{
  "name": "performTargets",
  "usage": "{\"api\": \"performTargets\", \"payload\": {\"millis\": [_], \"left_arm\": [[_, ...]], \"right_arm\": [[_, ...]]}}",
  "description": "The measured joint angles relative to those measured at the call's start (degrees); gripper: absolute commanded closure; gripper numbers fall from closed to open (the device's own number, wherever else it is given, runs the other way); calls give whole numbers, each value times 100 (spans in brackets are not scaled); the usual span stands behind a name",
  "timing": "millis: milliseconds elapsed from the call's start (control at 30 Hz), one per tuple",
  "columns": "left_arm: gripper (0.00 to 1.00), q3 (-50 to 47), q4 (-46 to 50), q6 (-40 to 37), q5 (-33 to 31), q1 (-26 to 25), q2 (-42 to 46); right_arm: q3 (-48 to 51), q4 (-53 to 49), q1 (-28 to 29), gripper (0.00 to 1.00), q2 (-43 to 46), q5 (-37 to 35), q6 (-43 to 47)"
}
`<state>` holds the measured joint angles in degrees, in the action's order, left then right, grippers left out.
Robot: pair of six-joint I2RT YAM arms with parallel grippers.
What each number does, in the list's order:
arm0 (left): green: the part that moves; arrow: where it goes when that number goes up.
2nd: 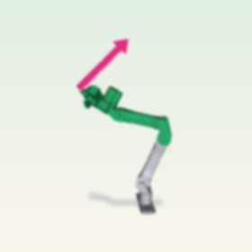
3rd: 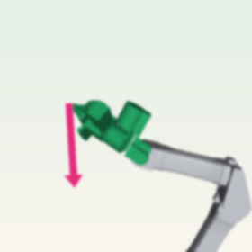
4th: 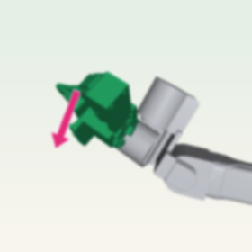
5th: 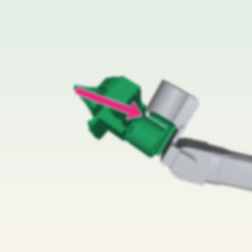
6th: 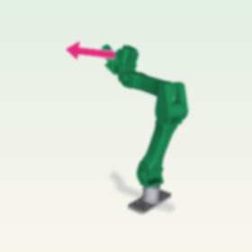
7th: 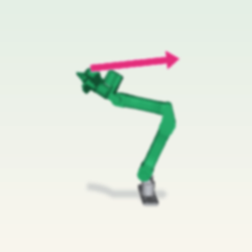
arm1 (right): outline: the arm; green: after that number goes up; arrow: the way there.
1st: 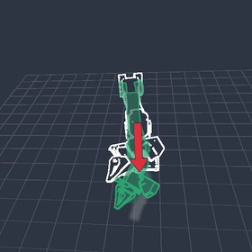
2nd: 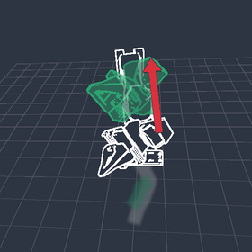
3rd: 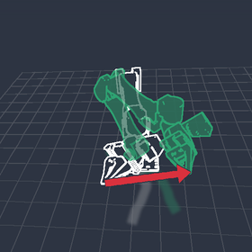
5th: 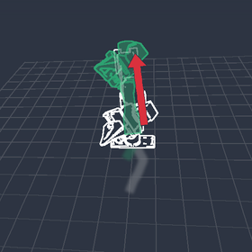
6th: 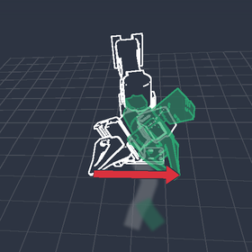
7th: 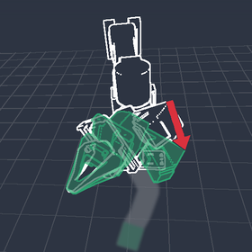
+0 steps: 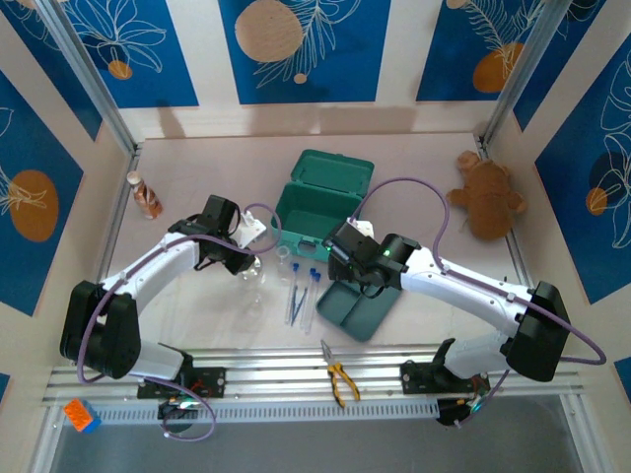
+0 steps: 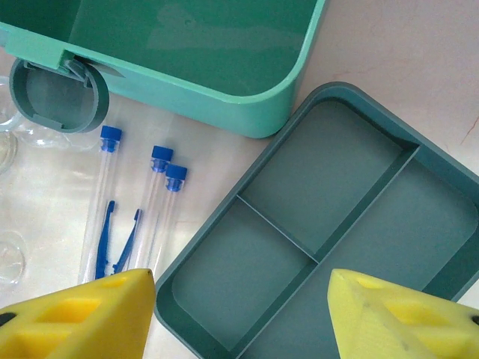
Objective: Organize the chemistry lab equipment
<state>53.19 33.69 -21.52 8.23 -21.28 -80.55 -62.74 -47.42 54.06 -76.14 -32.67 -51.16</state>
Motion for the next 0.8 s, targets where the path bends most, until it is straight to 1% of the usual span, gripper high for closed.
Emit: {"api": "performTargets", "payload": {"millis": [200, 433, 800], "left_arm": [[91, 0, 118, 15, 0, 0, 57], [91, 125, 538, 15, 0, 0, 177], [91, 1106, 1078, 20, 26, 0, 223]], "right_arm": [[0, -2, 11, 37, 0, 2, -2], [0, 2, 22, 37, 0, 0, 0], [-2, 2, 22, 37, 0, -2, 0]]}}
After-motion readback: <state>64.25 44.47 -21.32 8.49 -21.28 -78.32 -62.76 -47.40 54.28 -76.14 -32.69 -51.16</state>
